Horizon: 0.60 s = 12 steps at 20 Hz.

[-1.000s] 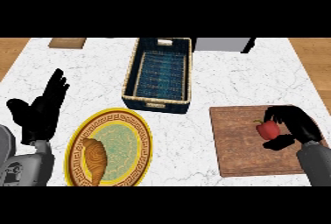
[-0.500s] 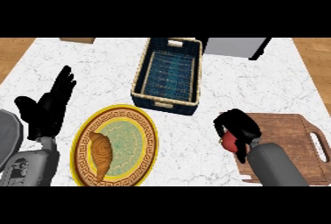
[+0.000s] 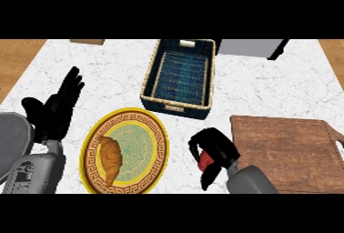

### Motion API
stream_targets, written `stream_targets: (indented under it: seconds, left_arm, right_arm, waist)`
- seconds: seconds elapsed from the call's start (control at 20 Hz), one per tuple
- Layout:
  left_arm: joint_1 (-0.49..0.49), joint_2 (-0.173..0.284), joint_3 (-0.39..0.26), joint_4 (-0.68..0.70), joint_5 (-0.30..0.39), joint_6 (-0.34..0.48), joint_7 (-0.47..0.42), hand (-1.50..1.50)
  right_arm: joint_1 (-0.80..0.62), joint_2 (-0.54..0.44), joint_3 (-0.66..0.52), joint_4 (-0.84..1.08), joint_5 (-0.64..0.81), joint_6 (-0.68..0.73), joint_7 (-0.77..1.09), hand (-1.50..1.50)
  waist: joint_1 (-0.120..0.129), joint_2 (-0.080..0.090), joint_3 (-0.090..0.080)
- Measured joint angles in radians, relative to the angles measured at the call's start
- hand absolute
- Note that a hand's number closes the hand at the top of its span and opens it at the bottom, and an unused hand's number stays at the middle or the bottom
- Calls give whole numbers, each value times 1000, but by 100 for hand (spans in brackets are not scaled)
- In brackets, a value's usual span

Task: Pick the bell pepper from the cutting board and place it in the basket

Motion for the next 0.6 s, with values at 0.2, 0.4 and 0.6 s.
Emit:
stream_targets:
  seconds: [0.2,0.4,0.6]
  left_arm:
    - [-10,0,2,9,-1,3,6,0]
    - [-6,1,5,18,-9,12,3,0]
    - [-8,3,12,22,-9,18,14,0]
  right_arm:
    - [51,45,124,-108,-189,-131,52,150]
    - [54,63,287,-251,-295,-309,178,150]
    - [-35,69,424,-364,-301,-483,392,150]
  waist:
    - [-4,5,16]
    - [-20,0,16]
    - [-34,-4,14]
